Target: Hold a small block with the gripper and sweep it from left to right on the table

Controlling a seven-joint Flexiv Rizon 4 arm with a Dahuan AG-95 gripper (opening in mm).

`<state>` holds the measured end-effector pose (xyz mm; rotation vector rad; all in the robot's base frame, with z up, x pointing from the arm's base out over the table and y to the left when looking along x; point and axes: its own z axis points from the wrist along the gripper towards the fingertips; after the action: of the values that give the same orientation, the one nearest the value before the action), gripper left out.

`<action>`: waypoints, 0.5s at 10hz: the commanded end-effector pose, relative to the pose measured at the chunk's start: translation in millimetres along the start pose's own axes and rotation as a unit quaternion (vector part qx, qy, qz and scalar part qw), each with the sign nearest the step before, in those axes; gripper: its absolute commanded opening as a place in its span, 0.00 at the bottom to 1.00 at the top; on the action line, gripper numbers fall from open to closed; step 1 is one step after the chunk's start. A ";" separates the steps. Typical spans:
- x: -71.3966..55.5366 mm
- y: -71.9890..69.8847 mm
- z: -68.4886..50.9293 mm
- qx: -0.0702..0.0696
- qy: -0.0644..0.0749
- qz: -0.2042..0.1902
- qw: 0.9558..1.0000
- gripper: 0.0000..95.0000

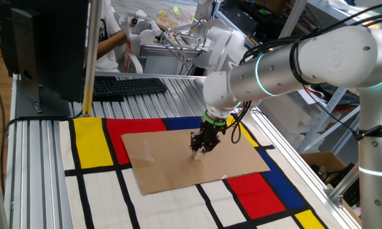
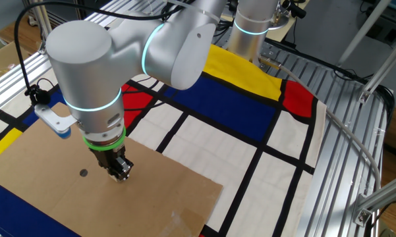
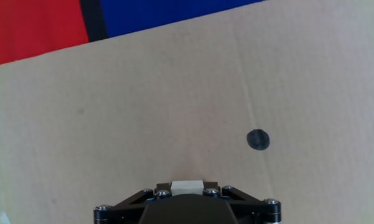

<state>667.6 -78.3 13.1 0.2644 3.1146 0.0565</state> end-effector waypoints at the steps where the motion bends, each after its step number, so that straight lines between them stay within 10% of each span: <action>1: 0.2 -0.1 -0.2 -0.002 0.000 0.003 1.000 0.00; 5: 0.2 -0.1 -0.1 -0.003 0.000 0.006 1.000 0.00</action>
<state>667.2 -78.3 13.2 0.2822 3.1125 0.0657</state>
